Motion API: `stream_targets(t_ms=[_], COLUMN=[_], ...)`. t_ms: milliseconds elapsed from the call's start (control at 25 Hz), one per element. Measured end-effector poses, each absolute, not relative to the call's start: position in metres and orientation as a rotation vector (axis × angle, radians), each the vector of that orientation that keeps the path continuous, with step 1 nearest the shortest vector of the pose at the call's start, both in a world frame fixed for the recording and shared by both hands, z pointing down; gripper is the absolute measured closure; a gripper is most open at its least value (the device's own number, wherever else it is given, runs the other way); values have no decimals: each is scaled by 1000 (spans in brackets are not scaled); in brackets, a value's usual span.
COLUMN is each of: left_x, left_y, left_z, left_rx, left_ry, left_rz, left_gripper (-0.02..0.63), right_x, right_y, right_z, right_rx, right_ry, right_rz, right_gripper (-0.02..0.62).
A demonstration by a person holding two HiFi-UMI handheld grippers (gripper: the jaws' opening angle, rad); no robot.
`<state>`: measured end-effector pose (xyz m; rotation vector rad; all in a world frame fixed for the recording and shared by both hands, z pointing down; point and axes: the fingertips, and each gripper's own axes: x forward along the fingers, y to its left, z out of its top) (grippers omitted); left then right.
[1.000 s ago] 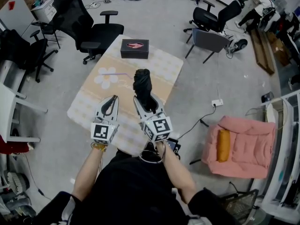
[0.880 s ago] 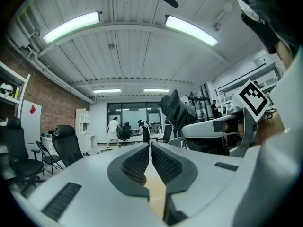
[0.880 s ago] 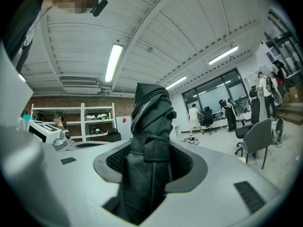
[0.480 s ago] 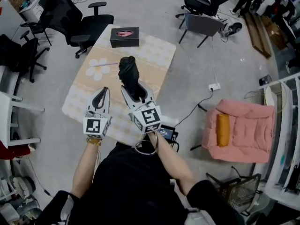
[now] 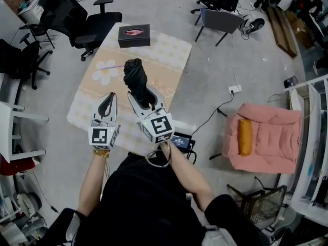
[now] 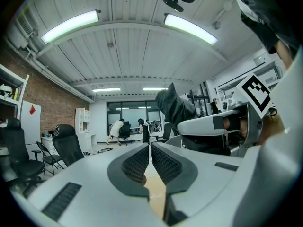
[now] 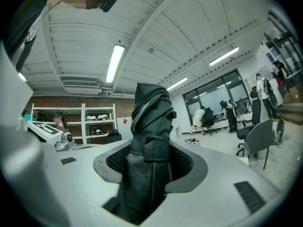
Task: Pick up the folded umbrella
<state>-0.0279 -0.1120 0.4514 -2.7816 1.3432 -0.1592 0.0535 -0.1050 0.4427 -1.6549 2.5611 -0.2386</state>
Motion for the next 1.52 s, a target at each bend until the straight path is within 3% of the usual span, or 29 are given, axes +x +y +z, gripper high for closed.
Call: stream_targets(t_ms=[1520], left_x=[-26], left_y=[-116], left_z=[459], left_rx=[-2784], left_ry=[1364], left_rz=[-172], left_gripper=[591], right_x=[55], right_y=[-107], right_z=[460], right_rx=[-1651], right_ry=[2595], right_rz=[-261], right_gripper=[387])
